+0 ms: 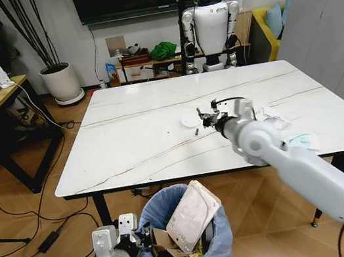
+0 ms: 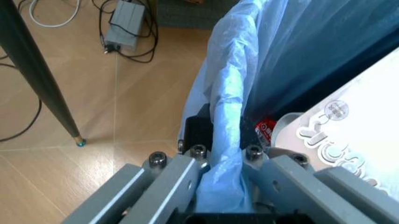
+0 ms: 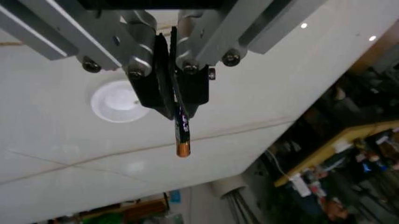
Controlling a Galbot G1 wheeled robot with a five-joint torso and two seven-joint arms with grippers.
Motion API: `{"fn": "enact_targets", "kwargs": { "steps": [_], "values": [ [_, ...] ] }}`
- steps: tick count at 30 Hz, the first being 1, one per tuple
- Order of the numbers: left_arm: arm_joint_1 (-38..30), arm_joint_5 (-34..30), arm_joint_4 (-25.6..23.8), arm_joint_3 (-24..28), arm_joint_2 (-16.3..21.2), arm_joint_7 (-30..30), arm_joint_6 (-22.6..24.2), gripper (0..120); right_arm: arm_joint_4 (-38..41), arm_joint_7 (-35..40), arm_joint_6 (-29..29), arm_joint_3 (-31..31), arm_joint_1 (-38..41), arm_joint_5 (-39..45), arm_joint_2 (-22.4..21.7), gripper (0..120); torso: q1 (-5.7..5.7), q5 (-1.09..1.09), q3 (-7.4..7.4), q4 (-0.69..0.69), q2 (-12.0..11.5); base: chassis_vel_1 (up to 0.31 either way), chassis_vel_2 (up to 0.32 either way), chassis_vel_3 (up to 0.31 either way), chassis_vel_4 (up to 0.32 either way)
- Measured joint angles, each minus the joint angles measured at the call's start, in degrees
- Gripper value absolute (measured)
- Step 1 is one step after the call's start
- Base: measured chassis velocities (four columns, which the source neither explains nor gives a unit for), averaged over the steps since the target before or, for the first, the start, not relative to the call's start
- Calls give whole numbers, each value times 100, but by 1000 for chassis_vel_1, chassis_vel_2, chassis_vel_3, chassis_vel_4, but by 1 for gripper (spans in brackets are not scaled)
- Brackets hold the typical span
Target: Pick up the trash bin and place the trash from the table into it.
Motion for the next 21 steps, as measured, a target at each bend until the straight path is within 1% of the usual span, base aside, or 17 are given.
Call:
{"fn": "enact_targets", "kwargs": {
  "steps": [2, 3, 6, 9, 10, 14, 19, 21],
  "values": [
    [-24, -39, 17, -5, 2, -24, 0, 0, 379, -382, 118, 92, -313, -55, -120, 0, 0, 1, 0, 1, 0, 0, 0, 0, 0],
    [-24, -39, 17, -5, 2, -24, 0, 0, 379, -382, 118, 92, -313, -55, -120, 0, 0, 1, 0, 1, 0, 0, 0, 0, 0],
    [-55, -100, 45, -15, 17, -57, 0, 0, 956, -804, 187, 182, -811, -131, -240, 0, 0, 0, 0, 0, 1, 0, 0, 0, 0],
    [-66, -142, 59, -18, 31, -98, 0, 0, 1483, -1064, 234, 189, -1289, -314, -356, 0, -1, 1, 0, -1, 0, 0, 0, 0, 0],
    [-66, -142, 59, -18, 31, -98, 0, 0, 1483, -1064, 234, 189, -1289, -314, -356, 0, -1, 1, 0, -1, 0, 0, 0, 0, 0],
    [-74, -154, 74, 28, 22, -138, 0, 0, 1972, -1259, 216, 175, -1744, -541, -519, 0, -1, 1, 0, 0, 1, 0, 0, 0, 0],
    [-69, -157, 80, 37, -7, -178, 0, 0, 2254, -1445, 149, 112, -2012, -711, -701, 0, -1, 1, 0, -1, 1, 0, 0, 0, 0],
    [-48, -162, 60, -14, -51, -214, 0, 0, 2302, -1694, 91, -43, -2151, -1025, -797, 0, -1, 1, 0, 0, 1, 0, 0, 0, 0]
  ]
}}
